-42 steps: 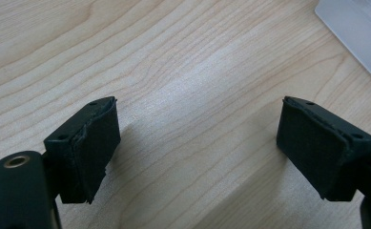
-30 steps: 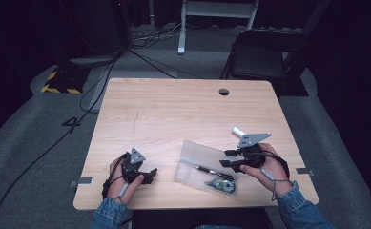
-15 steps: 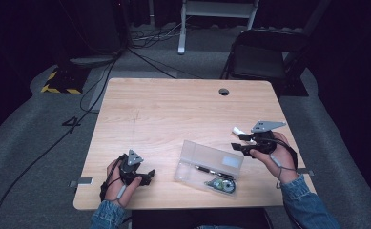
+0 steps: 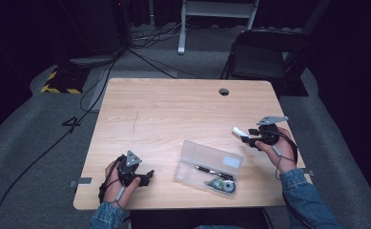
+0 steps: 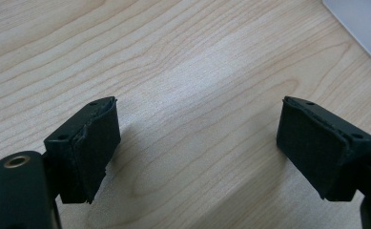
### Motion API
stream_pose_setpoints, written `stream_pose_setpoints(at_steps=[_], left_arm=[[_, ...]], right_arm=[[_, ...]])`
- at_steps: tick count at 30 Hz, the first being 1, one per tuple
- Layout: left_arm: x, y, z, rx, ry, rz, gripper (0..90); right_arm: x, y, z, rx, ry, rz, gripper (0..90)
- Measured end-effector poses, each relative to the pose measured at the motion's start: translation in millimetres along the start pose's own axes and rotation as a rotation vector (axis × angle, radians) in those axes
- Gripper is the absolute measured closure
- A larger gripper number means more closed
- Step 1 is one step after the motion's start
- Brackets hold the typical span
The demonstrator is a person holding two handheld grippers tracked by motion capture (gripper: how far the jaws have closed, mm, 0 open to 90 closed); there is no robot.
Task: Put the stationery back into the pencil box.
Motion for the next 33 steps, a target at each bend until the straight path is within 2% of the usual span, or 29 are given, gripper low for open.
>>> stream_pose_setpoints(at_steps=[10, 26, 29, 33], left_arm=[[-0.1, 0.1, -0.1, -0.001, 0.001, 0.0, 15.2], [-0.1, 0.1, 0.1, 0.003, 0.0, 0.0, 15.1], [0.0, 0.0, 0.0, 0.001, 0.0, -0.001, 15.1], [0.0, 0.1, 0.0, 0.002, 0.0, 0.0, 15.1]], right_arm=[[19.2, 16.2, -20.6, 0.032, 0.031, 0.03, 41.6], [35.0, 29.0, -29.0, 0.048, 0.038, 0.055, 41.8], [34.7, 28.9, -29.1, 0.043, 0.038, 0.058, 43.4], [33.2, 28.4, -26.2, 0.028, 0.02, 0.061, 62.4]])
Point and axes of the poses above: each handheld gripper's, and its own axes: x roughly forward along the jaws, y roughly out of its underside, z roughly to its left, the point moved 7 cm from there along x, roughly forward along the jaws, and after that the axes turned 7 degrees about z, right-handed, at the moved point
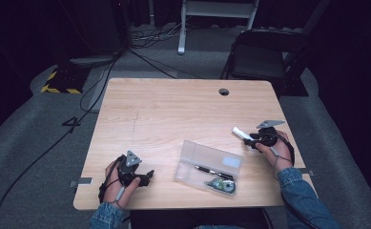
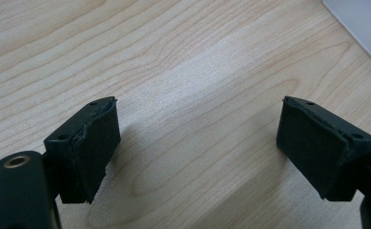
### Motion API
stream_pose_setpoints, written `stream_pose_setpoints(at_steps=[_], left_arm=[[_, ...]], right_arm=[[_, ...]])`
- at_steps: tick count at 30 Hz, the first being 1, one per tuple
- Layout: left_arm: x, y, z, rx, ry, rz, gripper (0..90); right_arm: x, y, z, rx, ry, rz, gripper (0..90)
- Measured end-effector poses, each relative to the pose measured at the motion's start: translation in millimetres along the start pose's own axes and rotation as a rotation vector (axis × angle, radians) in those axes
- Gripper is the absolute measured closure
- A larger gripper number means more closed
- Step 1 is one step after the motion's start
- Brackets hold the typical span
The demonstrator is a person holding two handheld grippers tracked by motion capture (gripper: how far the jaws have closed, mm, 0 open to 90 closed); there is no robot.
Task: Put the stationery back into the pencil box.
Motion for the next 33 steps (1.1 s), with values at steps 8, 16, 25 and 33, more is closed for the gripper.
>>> stream_pose_setpoints(at_steps=[8, 16, 25, 33], left_arm=[[0.0, 0.0, -0.1, -0.001, 0.0, 0.0, 15.1], [0.0, -0.1, 0.0, -0.001, 0.0, 0.0, 15.1], [0.0, 0.0, -0.1, -0.002, 0.0, 0.0, 15.1], [-0.1, 0.0, 0.1, 0.0, 0.0, 0.001, 15.1]], right_arm=[[-1.9, -0.1, 4.3, -0.03, 0.002, 0.018, 71.8], [-2.4, -0.4, 5.9, -0.021, -0.005, 0.017, 72.0], [-12.5, -6.9, 9.5, -0.03, -0.004, -0.008, 72.0], [-29.3, -16.4, 15.0, -0.038, -0.011, -0.044, 72.0]])
Point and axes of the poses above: each handheld gripper's, and its own axes: x roughly forward along the jaws, y roughly out of its underside, z roughly to its left, the point moved 7 cm from there along x, roughly forward along the jaws, and after that the axes turned 7 degrees about z, right-handed, at the moved point
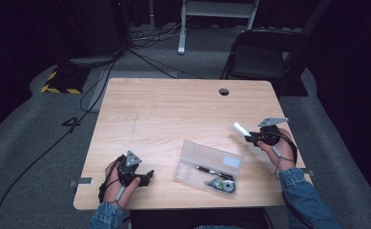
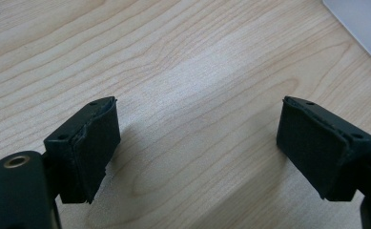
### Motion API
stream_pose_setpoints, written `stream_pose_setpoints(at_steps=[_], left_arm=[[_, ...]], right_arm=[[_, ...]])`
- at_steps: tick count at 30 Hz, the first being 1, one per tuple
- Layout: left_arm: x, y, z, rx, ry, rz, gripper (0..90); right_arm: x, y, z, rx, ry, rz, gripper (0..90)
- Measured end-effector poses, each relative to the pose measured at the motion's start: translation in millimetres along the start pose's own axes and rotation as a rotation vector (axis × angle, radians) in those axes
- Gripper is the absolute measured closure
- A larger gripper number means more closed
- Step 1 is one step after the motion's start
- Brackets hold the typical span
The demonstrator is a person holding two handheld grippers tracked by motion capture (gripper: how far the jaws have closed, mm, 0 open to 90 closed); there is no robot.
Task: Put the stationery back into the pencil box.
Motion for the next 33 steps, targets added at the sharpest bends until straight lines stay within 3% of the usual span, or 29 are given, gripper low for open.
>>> stream_pose_setpoints(at_steps=[15, 33], left_arm=[[1.2, -1.2, 0.0, 0.0, 0.0, -0.002, 14.4], [1.7, -1.8, 0.0, -0.002, 0.0, 0.0, 13.9]], right_arm=[[-30.7, -19.8, 27.6, -0.051, -0.048, -0.048, 72.0], [-61.4, -41.0, 86.3, -0.165, -0.149, -0.083, 72.0]])
Point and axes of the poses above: each handheld gripper's, and its own axes: x roughly forward along the jaws, y roughly out of its underside, z roughly to its left, the point moved 7 cm from there along x, roughly forward along the jaws, and after that the axes turned 7 degrees about z, right-handed, at the moved point
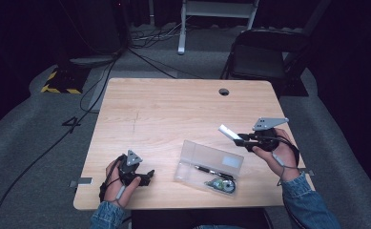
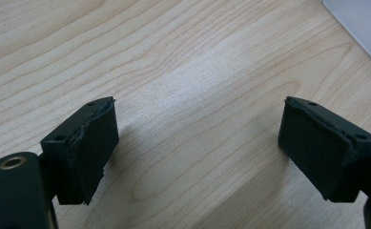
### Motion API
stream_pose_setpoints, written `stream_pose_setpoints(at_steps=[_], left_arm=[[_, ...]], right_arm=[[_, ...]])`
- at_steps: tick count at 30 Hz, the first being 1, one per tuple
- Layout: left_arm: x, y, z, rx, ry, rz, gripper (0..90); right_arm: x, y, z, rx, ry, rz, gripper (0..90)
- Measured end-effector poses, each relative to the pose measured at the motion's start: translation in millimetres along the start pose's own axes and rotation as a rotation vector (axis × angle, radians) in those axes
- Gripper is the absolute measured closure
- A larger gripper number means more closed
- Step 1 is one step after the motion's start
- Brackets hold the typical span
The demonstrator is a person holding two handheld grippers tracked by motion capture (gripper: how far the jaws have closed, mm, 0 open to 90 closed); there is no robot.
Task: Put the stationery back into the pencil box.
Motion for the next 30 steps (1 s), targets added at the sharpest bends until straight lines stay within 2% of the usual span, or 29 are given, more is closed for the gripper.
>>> stream_pose_setpoints(at_steps=[20, 30], left_arm=[[0.4, -0.7, 0.6, 0.009, -0.002, 0.0, 13.2], [0.5, -0.7, 0.4, 0.006, -0.001, 0.0, 13.2]], right_arm=[[4.9, -8.8, 44.9, -0.078, -0.113, 0.043, 72.0], [13.8, -7.2, 66.3, -0.14, -0.164, 0.098, 72.0]])
Point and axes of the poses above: each handheld gripper's, and its own axes: x roughly forward along the jaws, y roughly out of its underside, z roughly to its left, the point moved 7 cm from there along x, roughly forward along the jaws, and after that the axes turned 7 degrees about z, right-handed, at the moved point
